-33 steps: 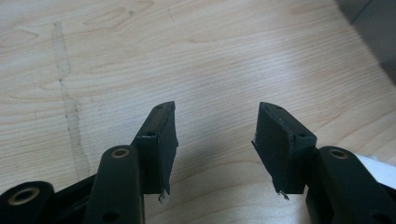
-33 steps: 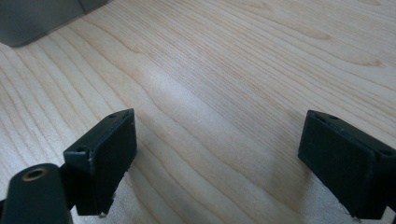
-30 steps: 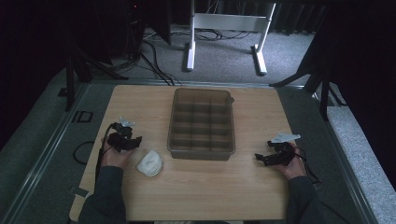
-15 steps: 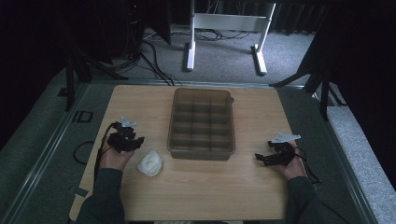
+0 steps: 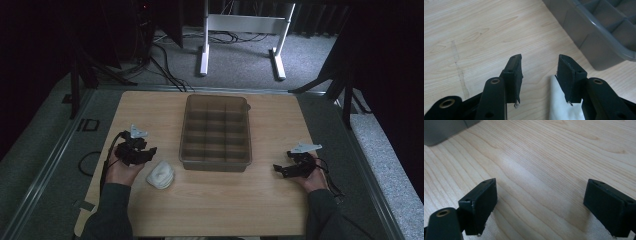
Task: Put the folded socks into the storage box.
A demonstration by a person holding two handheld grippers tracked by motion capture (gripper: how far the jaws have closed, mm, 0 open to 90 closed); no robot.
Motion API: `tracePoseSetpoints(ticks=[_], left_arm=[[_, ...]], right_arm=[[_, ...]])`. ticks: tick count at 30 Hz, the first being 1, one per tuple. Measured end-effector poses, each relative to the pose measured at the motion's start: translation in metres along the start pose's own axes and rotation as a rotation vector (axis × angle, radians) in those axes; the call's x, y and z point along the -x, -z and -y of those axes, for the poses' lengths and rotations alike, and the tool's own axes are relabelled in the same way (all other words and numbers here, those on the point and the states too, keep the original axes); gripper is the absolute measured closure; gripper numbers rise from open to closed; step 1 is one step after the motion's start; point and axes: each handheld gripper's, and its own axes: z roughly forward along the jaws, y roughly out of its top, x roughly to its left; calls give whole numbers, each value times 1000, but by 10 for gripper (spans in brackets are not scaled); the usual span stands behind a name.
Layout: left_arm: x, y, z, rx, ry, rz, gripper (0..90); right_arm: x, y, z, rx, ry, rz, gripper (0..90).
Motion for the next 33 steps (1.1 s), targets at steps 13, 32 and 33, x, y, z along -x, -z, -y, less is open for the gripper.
tracePoseSetpoints(ticks=[13, 32, 33], left_arm=[[6, 4, 11, -34, -21, 44, 565], [25, 1, 26, -94, -71, 102, 559], [26, 0, 26, -98, -74, 106, 556]], right_arm=[[0, 0, 0, 0, 0, -1, 113], [0, 0, 0, 1, 2, 1, 113], [0, 0, 0, 1, 2, 1, 113]])
